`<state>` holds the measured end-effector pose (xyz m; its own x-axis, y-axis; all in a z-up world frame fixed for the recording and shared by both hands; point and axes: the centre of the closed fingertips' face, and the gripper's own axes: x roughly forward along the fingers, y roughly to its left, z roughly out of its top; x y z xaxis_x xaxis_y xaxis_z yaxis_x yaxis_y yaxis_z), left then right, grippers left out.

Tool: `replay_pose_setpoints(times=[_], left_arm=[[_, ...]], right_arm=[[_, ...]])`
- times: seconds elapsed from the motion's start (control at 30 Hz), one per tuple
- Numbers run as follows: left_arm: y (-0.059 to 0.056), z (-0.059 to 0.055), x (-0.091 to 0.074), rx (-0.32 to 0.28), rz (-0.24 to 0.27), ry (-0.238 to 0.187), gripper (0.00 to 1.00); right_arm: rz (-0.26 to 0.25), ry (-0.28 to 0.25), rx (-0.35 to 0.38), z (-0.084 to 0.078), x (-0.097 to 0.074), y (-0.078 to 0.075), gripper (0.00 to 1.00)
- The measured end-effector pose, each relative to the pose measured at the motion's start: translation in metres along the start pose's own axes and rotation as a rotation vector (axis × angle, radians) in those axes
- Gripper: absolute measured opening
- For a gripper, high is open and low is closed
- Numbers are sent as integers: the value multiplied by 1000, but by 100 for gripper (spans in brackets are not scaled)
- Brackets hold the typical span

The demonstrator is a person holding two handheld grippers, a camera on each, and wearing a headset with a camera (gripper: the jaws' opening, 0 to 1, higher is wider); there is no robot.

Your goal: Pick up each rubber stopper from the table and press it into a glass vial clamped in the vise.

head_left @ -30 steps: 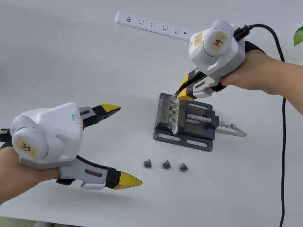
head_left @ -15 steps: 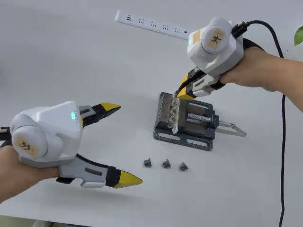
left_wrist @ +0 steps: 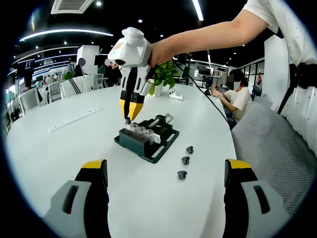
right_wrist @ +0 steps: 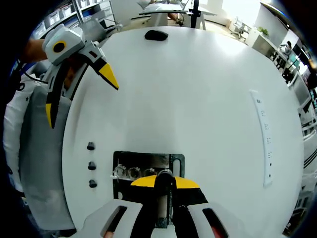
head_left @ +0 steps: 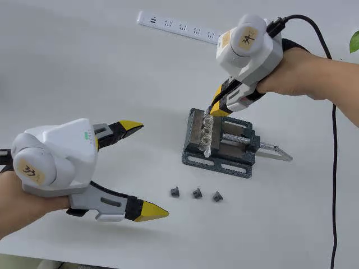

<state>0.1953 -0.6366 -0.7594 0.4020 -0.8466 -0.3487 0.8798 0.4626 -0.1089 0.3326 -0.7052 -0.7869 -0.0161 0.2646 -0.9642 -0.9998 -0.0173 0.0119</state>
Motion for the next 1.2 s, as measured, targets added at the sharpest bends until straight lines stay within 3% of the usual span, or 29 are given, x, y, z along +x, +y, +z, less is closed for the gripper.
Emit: replay_pose_setpoints(times=[0.87,1.0,1.2], left_arm=[[1,0,-1,-7,7,-6,98],[2,1,-2,-8,9,-6,98],[3,1,-2,-8,10,-5,98]], right_arm=[[4,-10,-21,0,-1,3,8],[1,-16,-20,0,0,3,12],[-10,-42,-23,3,-10,1,12]])
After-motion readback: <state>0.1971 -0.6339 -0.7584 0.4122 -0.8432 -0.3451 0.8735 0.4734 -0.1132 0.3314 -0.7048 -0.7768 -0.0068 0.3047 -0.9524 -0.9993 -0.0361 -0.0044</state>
